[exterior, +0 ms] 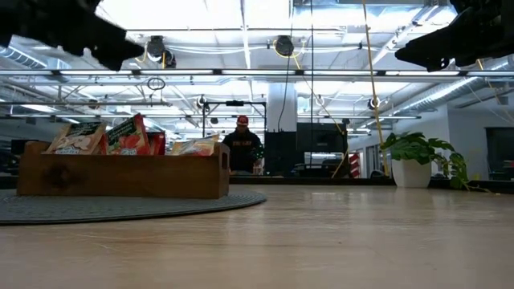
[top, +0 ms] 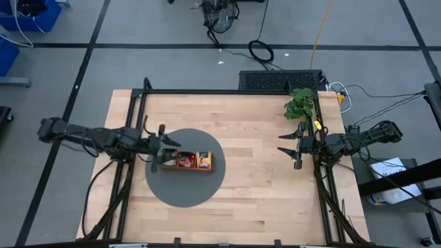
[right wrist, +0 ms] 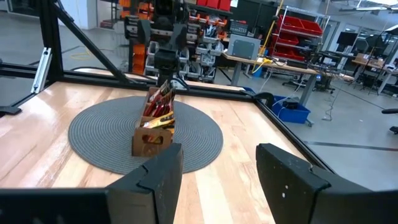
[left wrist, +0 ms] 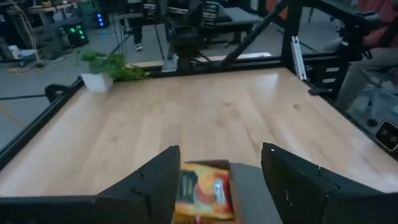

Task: Pick & Place Tea
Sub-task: Return to Home Position

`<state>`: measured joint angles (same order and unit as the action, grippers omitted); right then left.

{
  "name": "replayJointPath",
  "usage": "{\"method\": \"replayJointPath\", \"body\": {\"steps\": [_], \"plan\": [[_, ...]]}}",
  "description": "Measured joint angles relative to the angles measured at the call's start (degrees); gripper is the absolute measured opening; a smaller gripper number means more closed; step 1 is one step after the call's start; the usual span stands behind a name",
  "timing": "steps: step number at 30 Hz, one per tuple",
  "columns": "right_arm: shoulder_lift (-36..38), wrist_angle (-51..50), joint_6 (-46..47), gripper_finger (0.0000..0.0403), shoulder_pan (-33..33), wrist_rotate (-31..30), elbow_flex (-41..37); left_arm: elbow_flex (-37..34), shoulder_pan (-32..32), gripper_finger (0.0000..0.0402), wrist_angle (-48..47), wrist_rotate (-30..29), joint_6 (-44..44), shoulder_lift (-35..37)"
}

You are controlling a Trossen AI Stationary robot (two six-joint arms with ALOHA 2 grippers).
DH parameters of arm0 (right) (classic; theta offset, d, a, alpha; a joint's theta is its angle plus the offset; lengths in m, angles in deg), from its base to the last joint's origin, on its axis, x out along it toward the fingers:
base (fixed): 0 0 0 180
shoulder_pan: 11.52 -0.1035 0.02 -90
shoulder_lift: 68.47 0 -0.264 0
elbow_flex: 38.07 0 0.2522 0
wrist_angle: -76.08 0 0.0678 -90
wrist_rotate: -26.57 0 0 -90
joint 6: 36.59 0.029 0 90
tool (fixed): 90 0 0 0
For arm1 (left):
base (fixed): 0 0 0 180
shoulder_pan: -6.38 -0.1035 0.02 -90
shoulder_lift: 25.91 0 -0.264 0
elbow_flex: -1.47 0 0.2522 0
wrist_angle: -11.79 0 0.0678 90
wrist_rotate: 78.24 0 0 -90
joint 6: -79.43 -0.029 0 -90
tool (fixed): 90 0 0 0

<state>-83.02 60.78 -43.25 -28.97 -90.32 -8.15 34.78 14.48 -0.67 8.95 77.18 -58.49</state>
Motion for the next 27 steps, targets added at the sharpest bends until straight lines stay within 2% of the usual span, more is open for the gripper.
{"method": "replayJointPath", "body": {"steps": [5, 10, 15, 19, 23, 27], "plan": [[0.0, -0.02, -0.01, 0.0187, -0.01, 0.01, 0.0, -5.75, -5.91, 0.0224, -0.1, 6.65, -1.61, 7.44], [0.0, 0.0, 0.0, 0.0187, 0.0, -0.01, 0.0, -10.23, -12.11, 0.0226, -0.12, 18.41, -3.89, 13.52], [0.01, 0.0, -0.02, 0.0187, 0.0, -0.01, 0.02, -14.07, -19.77, 0.0229, 0.29, 23.31, -2.19, 18.75], [0.0, 0.0, -4.73, 0.0187, 0.0, 0.0, 0.01, -16.05, -25.34, 0.0225, 2.97, 27.32, 0.69, 21.68], [0.0, 0.0, -4.56, 0.0187, 0.01, -0.01, 0.0, -18.59, -28.93, 0.0225, 3.89, 27.86, 3.07, 23.33], [0.02, 0.01, -4.56, 0.0187, 0.01, -0.01, 0.02, -18.99, -30.79, 0.0228, 5.25, 31.39, 3.91, 23.68]]}}
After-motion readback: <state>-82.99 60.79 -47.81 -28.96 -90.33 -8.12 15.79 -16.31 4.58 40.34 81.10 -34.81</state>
